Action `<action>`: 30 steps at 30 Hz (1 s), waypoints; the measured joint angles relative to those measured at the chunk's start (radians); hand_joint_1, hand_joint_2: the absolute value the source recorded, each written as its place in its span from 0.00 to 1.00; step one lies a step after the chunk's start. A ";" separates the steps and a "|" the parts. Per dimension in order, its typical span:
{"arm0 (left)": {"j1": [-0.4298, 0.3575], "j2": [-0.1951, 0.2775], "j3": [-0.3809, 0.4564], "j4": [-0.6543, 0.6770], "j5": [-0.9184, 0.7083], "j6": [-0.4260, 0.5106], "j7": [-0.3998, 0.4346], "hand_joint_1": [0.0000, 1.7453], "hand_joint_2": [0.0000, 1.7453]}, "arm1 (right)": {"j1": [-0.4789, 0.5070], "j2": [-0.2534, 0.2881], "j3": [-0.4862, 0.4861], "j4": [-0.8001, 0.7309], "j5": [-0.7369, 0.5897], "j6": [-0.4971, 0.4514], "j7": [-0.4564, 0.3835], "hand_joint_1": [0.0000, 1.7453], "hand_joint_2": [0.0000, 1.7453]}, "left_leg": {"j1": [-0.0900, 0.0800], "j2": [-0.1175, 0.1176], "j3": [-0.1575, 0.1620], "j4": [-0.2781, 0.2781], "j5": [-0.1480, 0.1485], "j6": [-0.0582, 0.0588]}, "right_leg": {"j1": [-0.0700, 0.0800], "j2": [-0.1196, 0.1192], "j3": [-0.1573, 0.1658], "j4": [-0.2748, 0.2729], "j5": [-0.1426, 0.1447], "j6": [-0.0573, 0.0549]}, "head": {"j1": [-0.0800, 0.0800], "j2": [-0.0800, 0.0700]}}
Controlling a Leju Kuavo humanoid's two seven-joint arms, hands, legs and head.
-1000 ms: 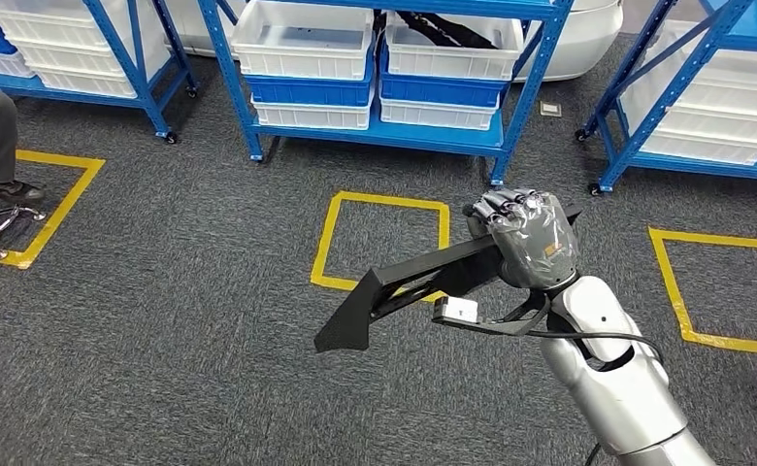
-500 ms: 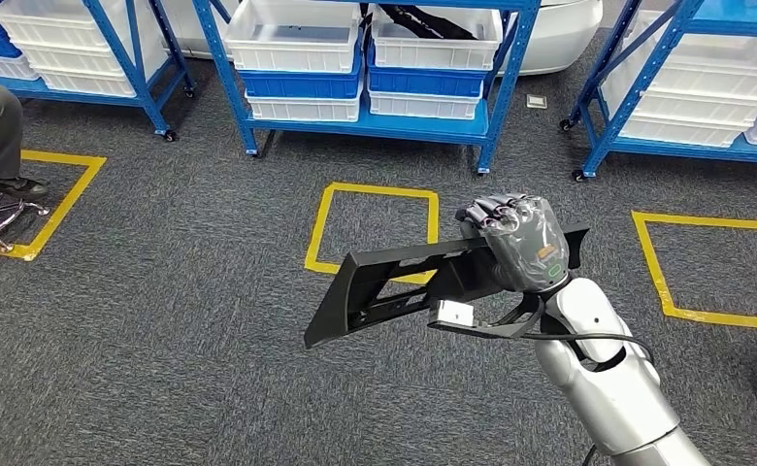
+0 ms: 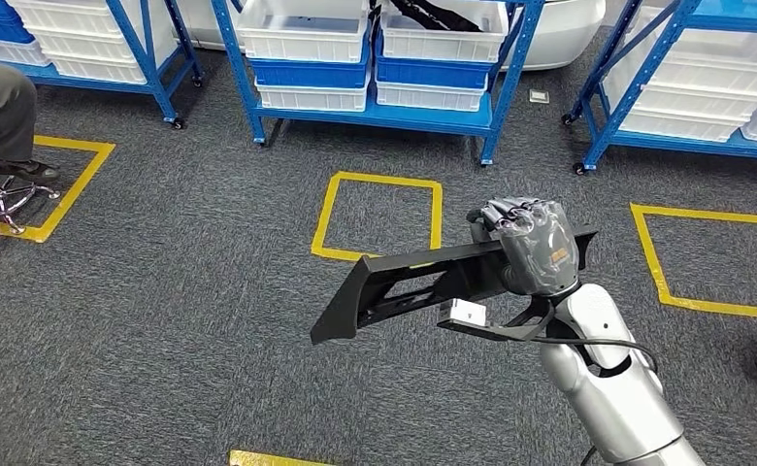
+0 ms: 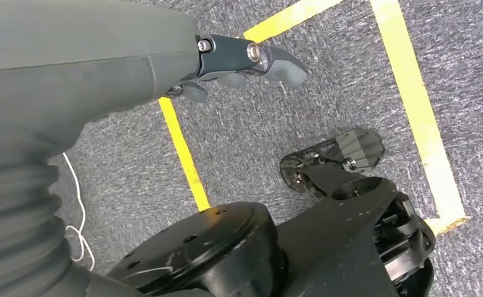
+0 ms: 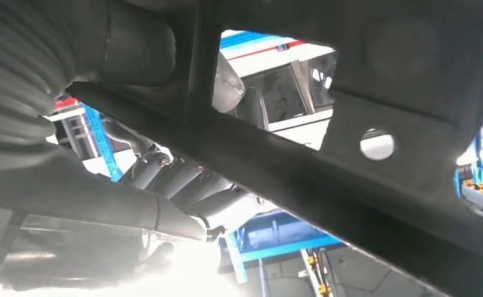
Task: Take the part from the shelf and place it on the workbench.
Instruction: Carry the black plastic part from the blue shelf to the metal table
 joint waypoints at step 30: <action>-0.014 -0.014 -0.025 0.000 -0.003 0.021 0.027 0.00 1.00 | 0.023 -0.007 0.010 0.000 0.146 -0.007 0.036 1.00 1.00 | -0.007 -0.085 0.022 -0.025 0.012 0.011 | 0.014 0.027 -0.015 0.018 0.005 -0.021 | 0.003 0.000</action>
